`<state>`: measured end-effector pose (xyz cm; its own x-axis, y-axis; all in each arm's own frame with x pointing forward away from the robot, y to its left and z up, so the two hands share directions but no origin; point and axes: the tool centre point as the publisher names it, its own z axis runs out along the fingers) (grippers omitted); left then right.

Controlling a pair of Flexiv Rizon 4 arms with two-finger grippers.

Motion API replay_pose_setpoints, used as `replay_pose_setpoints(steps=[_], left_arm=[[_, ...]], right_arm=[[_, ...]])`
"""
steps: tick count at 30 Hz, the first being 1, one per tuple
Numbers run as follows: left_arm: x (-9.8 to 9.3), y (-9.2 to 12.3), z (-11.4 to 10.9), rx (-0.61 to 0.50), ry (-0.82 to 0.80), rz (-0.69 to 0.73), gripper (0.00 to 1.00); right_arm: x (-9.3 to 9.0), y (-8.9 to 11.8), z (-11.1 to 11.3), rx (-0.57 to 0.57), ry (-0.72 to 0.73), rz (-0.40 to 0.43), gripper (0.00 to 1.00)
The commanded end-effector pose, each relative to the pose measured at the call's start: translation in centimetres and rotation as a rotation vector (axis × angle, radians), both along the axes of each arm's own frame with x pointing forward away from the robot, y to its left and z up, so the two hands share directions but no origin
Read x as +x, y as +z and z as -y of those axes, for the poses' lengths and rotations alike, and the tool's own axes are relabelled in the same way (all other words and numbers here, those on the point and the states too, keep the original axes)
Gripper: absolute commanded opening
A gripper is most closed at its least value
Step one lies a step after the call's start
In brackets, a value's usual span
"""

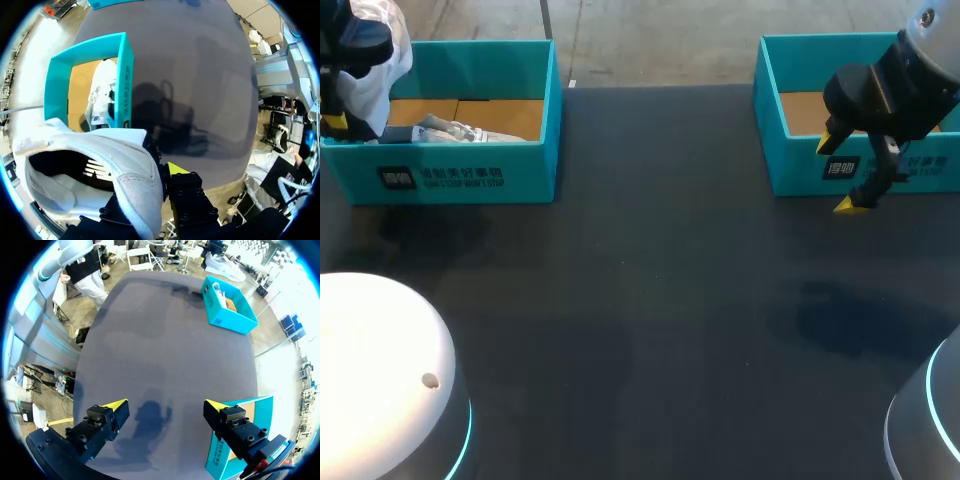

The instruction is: Take the shoe out of the shoebox, open the shoe tongue, remove and reinsert the insole, then place the shoe into the shoebox

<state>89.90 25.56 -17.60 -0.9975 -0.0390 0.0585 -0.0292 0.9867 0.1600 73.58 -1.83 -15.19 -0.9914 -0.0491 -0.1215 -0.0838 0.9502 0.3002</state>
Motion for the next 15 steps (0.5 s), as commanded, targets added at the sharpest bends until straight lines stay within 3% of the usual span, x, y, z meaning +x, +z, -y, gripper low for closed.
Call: replay_pose_setpoints(steps=[1,15], left_arm=[[1.5,0.2,-0.9,-0.03,-0.032,-0.016,0.0],[7.3,0.0,-5.4,-0.019,-0.105,0.017,0.0]], right_arm=[[0.3,0.0,-0.2,-0.004,0.0,-0.004,1.0],[0.3,0.0,-0.2,-0.004,0.0,-0.004,1.0]])
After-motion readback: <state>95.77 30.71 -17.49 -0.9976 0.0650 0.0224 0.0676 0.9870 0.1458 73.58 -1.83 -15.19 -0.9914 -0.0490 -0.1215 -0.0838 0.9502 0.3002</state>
